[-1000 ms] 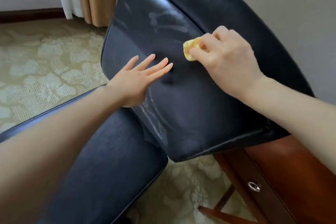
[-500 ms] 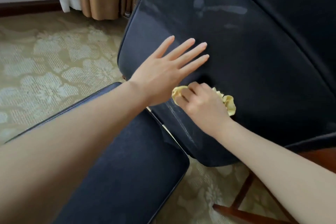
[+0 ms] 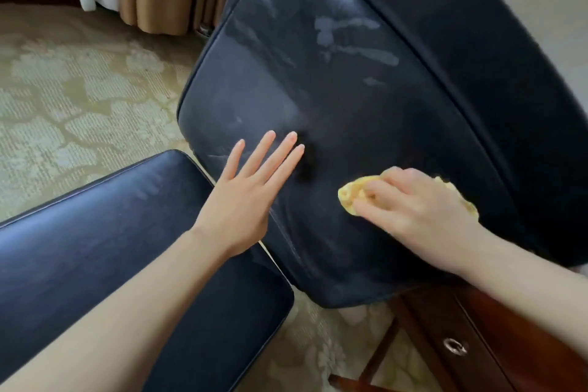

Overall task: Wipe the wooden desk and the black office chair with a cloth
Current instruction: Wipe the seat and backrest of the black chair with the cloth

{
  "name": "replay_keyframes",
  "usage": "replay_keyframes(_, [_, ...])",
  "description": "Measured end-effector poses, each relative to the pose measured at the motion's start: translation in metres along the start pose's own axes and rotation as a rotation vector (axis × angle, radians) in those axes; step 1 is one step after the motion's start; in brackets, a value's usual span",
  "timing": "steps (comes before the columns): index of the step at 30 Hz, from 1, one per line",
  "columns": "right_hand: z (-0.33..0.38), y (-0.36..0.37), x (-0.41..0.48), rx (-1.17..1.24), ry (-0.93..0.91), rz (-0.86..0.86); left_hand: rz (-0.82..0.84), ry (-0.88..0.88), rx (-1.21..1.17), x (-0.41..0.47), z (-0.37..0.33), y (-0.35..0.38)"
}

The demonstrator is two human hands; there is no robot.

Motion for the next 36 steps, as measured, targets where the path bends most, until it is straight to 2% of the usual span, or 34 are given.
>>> replay_keyframes(4, [-0.056, -0.015, 0.063, -0.128, 0.073, -0.105, -0.042, -0.284, -0.198, -0.024, 0.03, 0.0])
replay_keyframes(11, [-0.048, 0.004, 0.17, -0.124, 0.261, -0.154, -0.092, -0.528, -0.385, -0.058, 0.066, 0.028])
replay_keyframes(15, [0.007, 0.034, 0.187, -0.164, 0.14, -0.121, -0.146, -0.644, -0.458, -0.069, 0.087, 0.044])
replay_keyframes(17, [0.037, 0.041, 0.184, -0.181, 0.076, -0.156, -0.171, -0.679, -0.481, -0.073, 0.095, 0.049])
replay_keyframes(20, [0.08, 0.064, 0.169, -0.174, -0.052, -0.115, -0.202, -0.679, -0.485, -0.075, 0.102, 0.052])
replay_keyframes(24, [0.135, 0.102, 0.126, -0.139, -0.303, 0.07, -0.172, -0.634, -0.445, -0.074, 0.102, 0.057])
replay_keyframes(29, [0.163, 0.122, 0.057, -0.115, -0.534, 0.289, -0.122, -0.579, -0.429, -0.071, 0.088, 0.064])
replay_keyframes(33, [0.15, 0.103, 0.015, -0.04, -0.594, 0.321, -0.107, -0.543, -0.454, -0.065, 0.074, 0.06])
replay_keyframes(36, [0.112, 0.069, -0.004, 0.032, -0.461, 0.214, -0.095, -0.487, -0.436, -0.057, 0.067, 0.052])
Point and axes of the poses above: each hand's wrist, its own x-axis towards the middle knuckle, its own y-axis out of the palm, z = x × y, the point moved 10 cm from there along x, towards the middle knuckle, and after that the axes turned 11 degrees about -x, right-handed, at the moved point
